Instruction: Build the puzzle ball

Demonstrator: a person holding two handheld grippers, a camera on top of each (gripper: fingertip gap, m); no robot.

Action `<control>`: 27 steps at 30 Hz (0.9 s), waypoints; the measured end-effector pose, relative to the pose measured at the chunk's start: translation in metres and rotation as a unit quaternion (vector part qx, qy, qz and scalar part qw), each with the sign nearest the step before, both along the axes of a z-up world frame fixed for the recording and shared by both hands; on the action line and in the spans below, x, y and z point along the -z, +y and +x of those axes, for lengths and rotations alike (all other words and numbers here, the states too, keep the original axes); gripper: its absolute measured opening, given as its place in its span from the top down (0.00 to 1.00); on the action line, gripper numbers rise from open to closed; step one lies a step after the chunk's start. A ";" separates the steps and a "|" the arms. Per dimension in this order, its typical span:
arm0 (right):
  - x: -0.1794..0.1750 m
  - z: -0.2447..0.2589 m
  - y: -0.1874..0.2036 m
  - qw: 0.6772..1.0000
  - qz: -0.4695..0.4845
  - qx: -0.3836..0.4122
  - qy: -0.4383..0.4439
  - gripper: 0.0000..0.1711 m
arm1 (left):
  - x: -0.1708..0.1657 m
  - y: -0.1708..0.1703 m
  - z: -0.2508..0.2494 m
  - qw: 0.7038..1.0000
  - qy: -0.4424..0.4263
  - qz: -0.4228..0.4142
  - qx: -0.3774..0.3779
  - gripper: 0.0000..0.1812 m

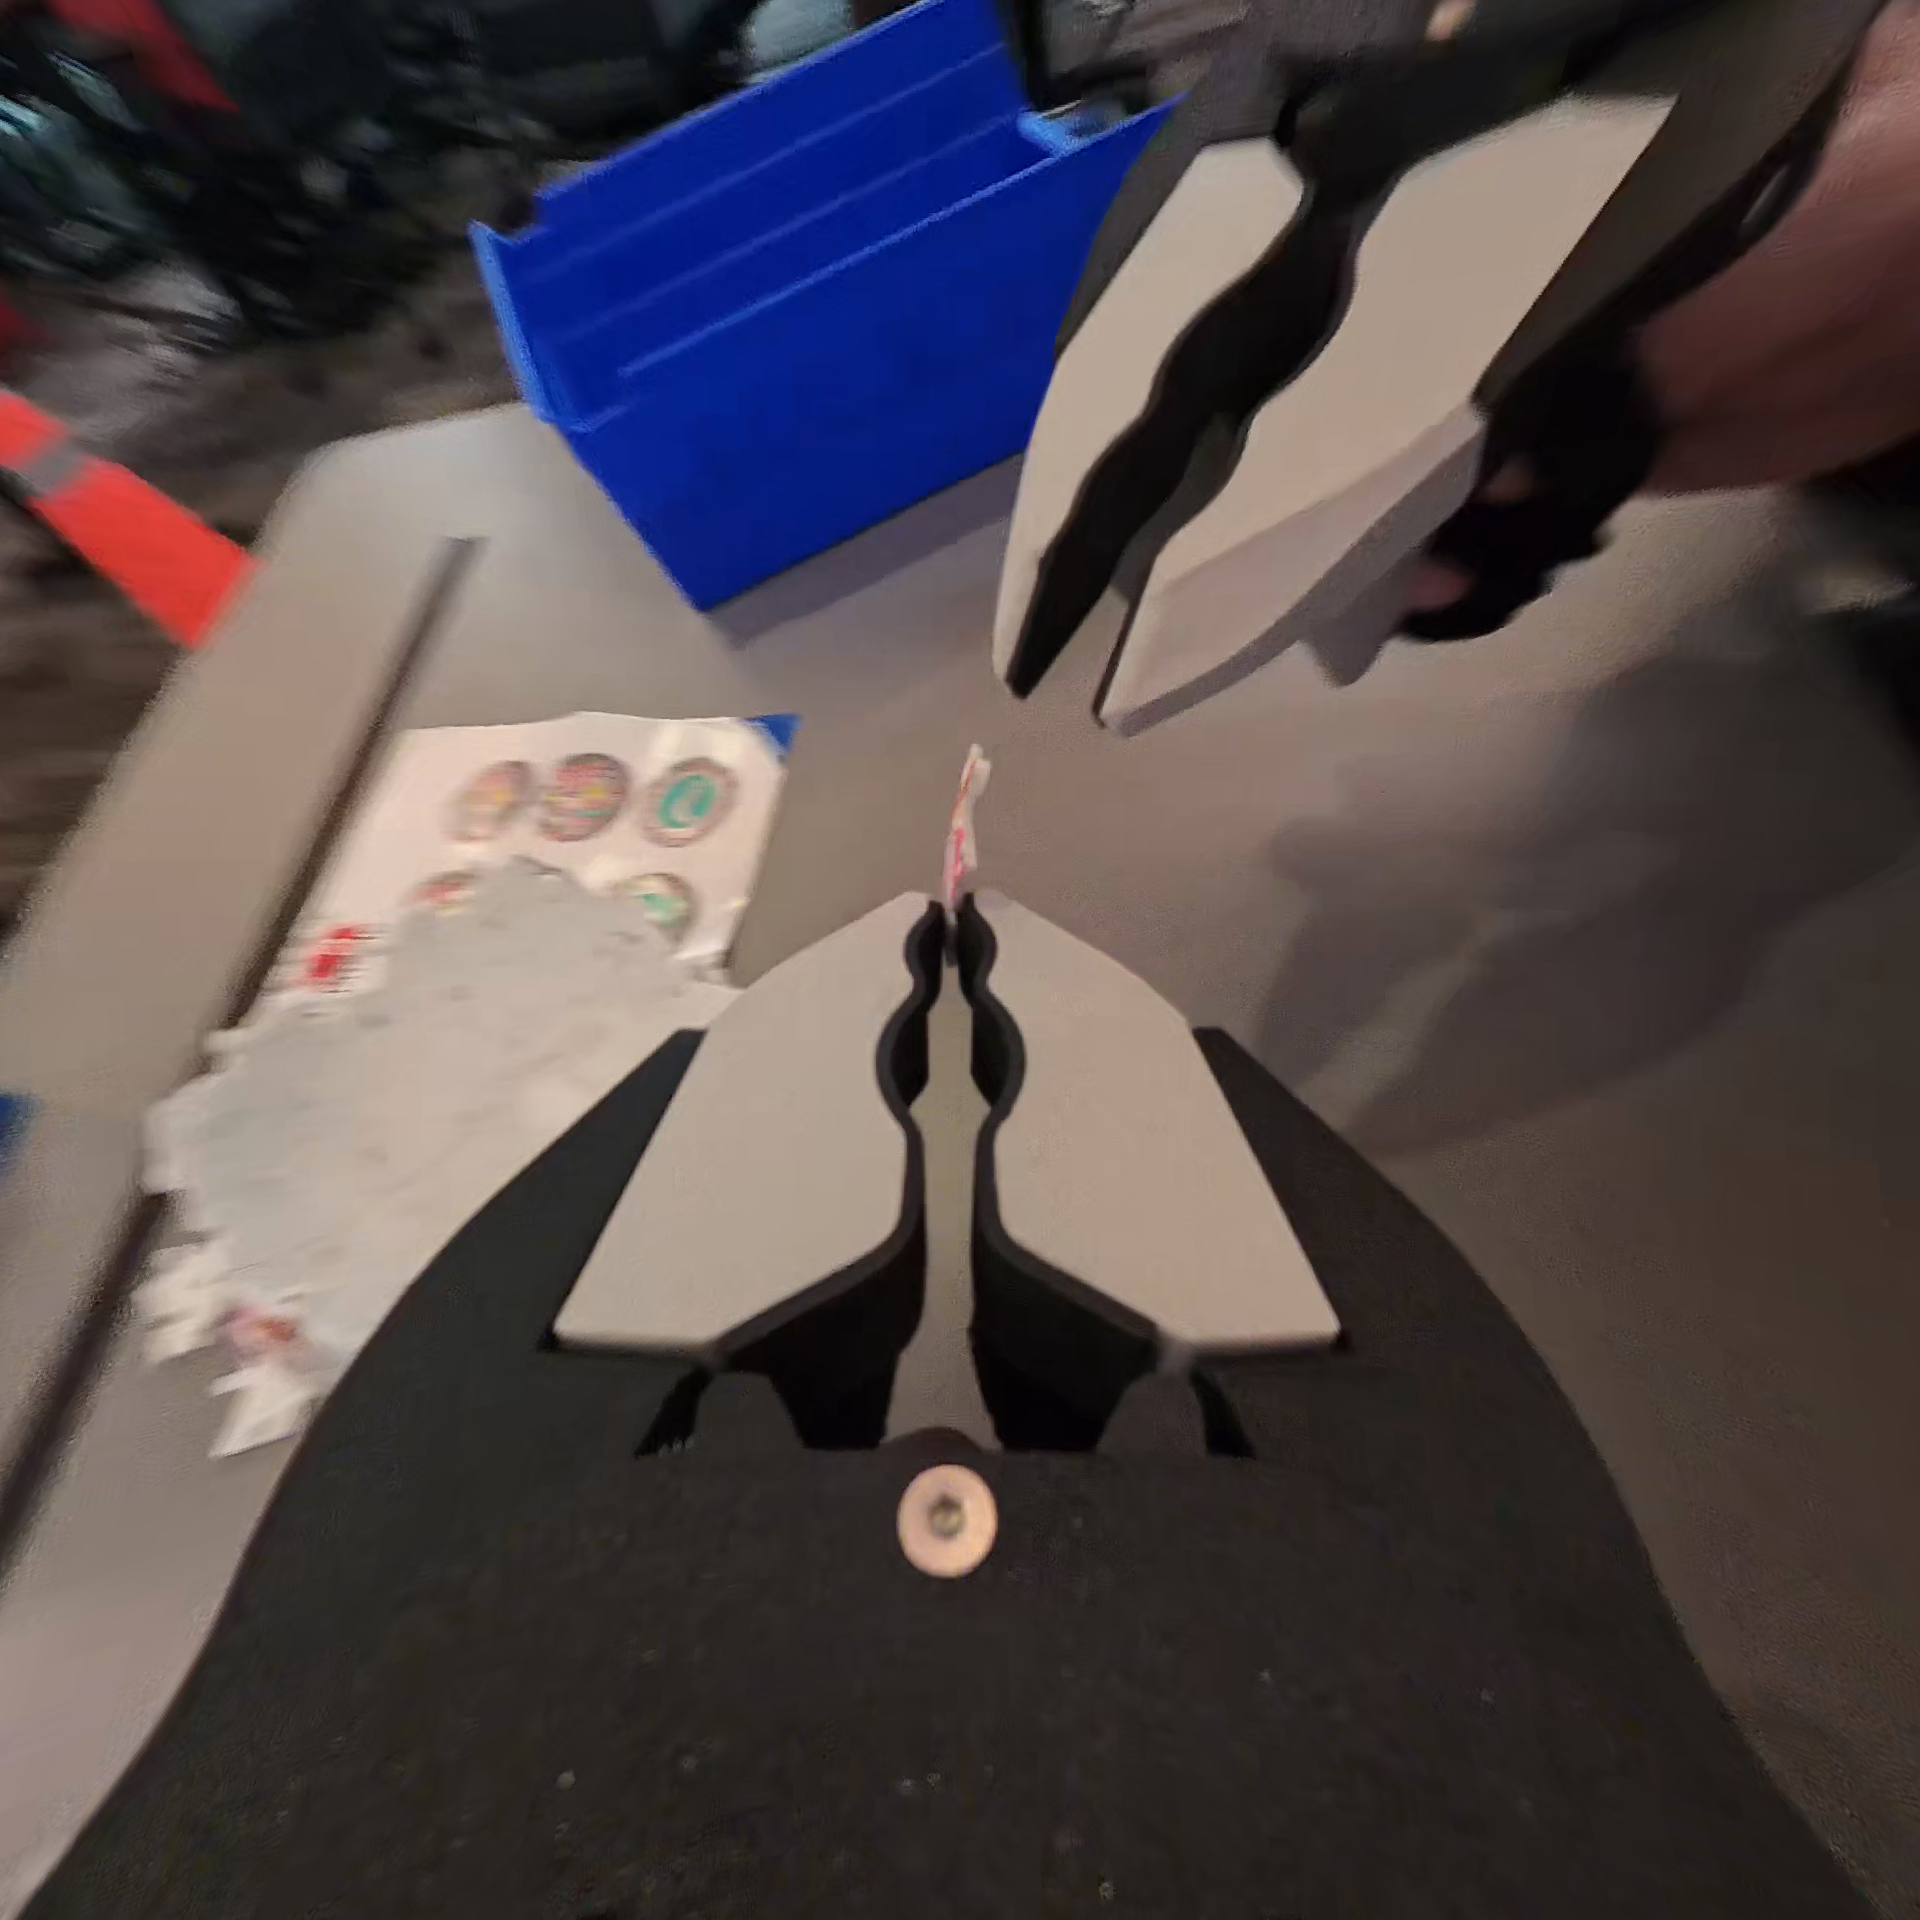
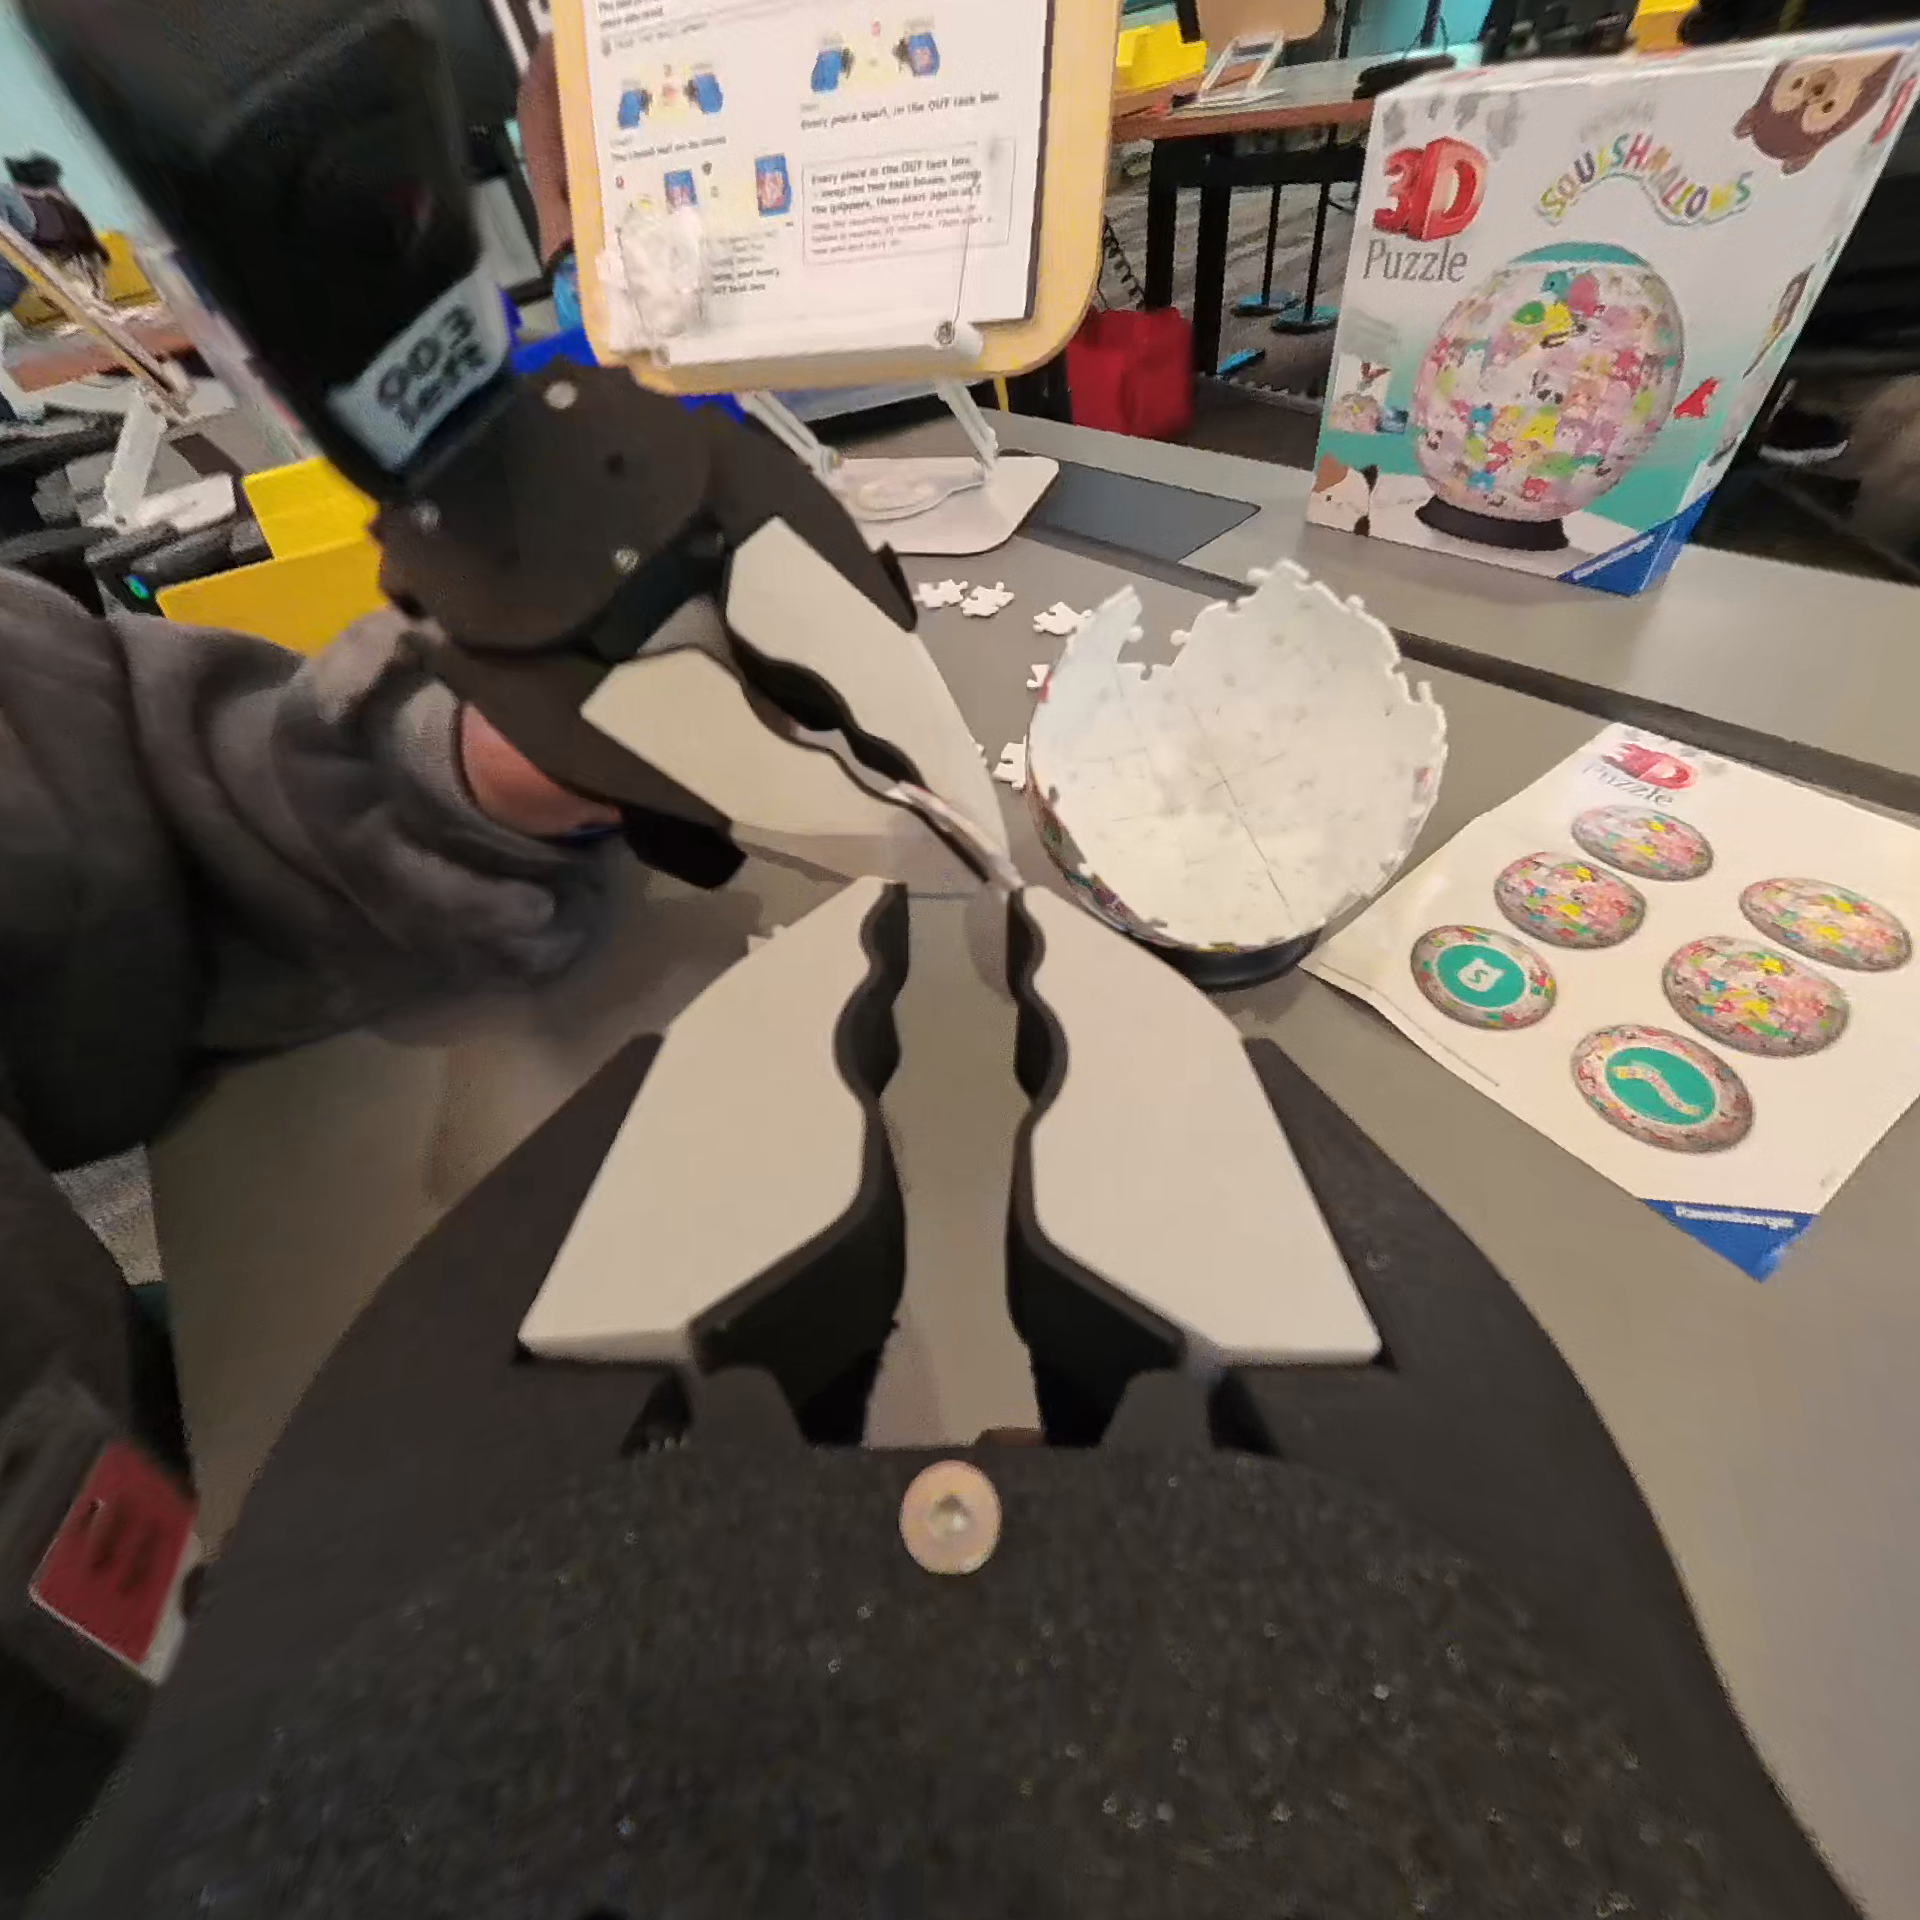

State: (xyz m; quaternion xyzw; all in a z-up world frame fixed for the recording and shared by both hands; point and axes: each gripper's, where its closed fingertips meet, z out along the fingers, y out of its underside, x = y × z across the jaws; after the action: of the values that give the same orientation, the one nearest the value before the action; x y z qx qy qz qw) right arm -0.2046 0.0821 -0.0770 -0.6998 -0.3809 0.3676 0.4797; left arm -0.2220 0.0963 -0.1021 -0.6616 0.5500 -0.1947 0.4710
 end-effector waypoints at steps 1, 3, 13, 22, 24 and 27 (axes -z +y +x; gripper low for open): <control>-0.005 -0.001 -0.001 1.000 -0.003 0.005 0.005 0.90 | -0.004 0.003 -0.002 0.999 0.010 0.042 -0.017 0.99; -0.016 -0.003 -0.001 1.000 0.015 0.021 0.002 0.90 | -0.013 0.008 -0.005 0.989 0.029 0.135 -0.052 0.99; -0.025 -0.017 -0.002 0.993 0.064 0.088 -0.048 0.95 | -0.035 0.004 -0.006 0.924 0.080 0.346 -0.142 0.99; -0.026 -0.018 -0.001 0.988 0.087 0.112 -0.066 0.96 | -0.036 0.006 -0.008 0.920 0.084 0.344 -0.165 0.99; -0.025 -0.018 -0.001 0.987 0.088 0.115 -0.071 0.96 | -0.037 0.006 -0.008 0.917 0.086 0.351 -0.167 0.99; -0.025 -0.017 -0.001 0.986 0.089 0.117 -0.076 0.96 | -0.037 0.007 -0.009 0.917 0.088 0.351 -0.170 0.99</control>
State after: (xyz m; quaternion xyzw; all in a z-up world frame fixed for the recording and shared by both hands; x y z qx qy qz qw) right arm -0.2221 0.0807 -0.0523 -0.7199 -0.3626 0.2196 0.5497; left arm -0.2310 0.1037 -0.0653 -0.5516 0.5017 0.1529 0.6486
